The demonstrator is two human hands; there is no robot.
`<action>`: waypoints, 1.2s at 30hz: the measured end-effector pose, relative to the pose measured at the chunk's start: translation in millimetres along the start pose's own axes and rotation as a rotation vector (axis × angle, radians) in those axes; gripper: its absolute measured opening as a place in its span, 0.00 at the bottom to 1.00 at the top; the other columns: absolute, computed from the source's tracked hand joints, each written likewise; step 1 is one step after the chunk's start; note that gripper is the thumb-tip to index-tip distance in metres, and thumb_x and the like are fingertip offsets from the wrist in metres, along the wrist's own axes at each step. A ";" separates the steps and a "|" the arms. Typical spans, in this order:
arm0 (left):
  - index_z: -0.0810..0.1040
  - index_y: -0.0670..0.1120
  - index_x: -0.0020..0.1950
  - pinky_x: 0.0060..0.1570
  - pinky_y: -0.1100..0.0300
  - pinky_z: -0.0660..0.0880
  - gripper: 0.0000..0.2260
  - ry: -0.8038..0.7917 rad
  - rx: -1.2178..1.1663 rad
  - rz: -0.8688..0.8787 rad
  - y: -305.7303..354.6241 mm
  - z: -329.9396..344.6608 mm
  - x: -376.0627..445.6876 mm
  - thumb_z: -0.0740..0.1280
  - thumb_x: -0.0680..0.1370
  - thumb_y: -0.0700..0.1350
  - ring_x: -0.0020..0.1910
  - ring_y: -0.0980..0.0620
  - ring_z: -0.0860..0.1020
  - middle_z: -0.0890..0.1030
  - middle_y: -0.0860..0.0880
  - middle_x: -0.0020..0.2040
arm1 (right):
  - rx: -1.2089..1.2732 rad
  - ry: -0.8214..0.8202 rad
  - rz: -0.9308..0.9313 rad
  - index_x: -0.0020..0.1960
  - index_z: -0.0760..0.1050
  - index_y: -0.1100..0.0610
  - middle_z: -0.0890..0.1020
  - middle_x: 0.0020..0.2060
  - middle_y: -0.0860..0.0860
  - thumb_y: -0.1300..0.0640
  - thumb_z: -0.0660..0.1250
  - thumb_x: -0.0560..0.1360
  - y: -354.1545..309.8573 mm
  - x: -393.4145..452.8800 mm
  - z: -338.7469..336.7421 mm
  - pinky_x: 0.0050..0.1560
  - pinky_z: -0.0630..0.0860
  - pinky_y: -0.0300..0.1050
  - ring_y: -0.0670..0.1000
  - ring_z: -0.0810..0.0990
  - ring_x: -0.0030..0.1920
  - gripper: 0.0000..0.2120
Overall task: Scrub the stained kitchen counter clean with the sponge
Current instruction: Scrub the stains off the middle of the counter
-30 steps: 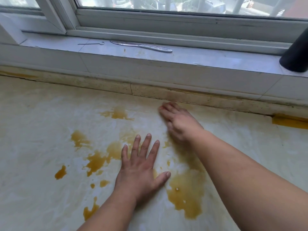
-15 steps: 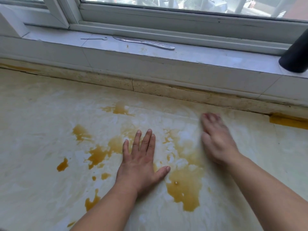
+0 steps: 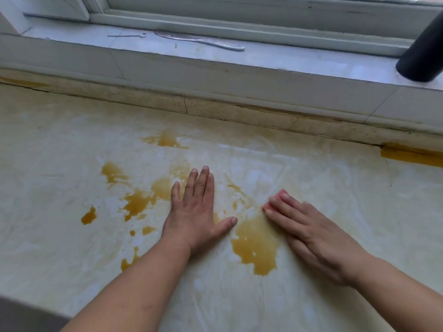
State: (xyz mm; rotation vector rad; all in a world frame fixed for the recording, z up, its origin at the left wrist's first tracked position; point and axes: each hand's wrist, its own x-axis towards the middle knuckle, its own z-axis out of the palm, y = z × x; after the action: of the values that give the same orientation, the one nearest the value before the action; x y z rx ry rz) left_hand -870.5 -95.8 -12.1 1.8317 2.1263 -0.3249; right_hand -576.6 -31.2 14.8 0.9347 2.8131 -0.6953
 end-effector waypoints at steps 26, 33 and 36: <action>0.26 0.47 0.80 0.79 0.38 0.35 0.50 0.051 -0.047 0.005 0.0 1.3 -3.4 0.36 0.71 0.78 0.77 0.50 0.22 0.20 0.51 0.77 | 0.033 0.368 0.927 0.82 0.45 0.56 0.46 0.82 0.55 0.50 0.47 0.81 80.0 58.8 -25.3 0.80 0.42 0.54 0.59 0.41 0.81 0.31; 0.28 0.47 0.81 0.79 0.38 0.35 0.51 0.065 -0.055 -0.004 -0.7 2.5 -2.3 0.38 0.70 0.79 0.78 0.51 0.23 0.22 0.52 0.79 | -0.021 0.177 0.341 0.82 0.43 0.52 0.44 0.82 0.51 0.51 0.49 0.82 -3.5 145.3 -18.3 0.80 0.47 0.56 0.56 0.39 0.81 0.31; 0.29 0.47 0.81 0.79 0.39 0.35 0.52 0.063 -0.056 -0.003 -0.6 1.0 -2.0 0.35 0.69 0.80 0.78 0.51 0.23 0.22 0.52 0.79 | -0.024 0.172 0.311 0.83 0.45 0.48 0.45 0.82 0.47 0.53 0.50 0.83 20.9 110.3 -25.7 0.80 0.48 0.53 0.50 0.41 0.81 0.30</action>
State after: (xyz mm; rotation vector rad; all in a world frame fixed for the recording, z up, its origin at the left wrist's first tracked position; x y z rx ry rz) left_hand -870.8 -98.1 -12.3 1.8306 2.1577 -0.2088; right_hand -652.1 55.1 4.3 1.4488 2.7125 -0.5618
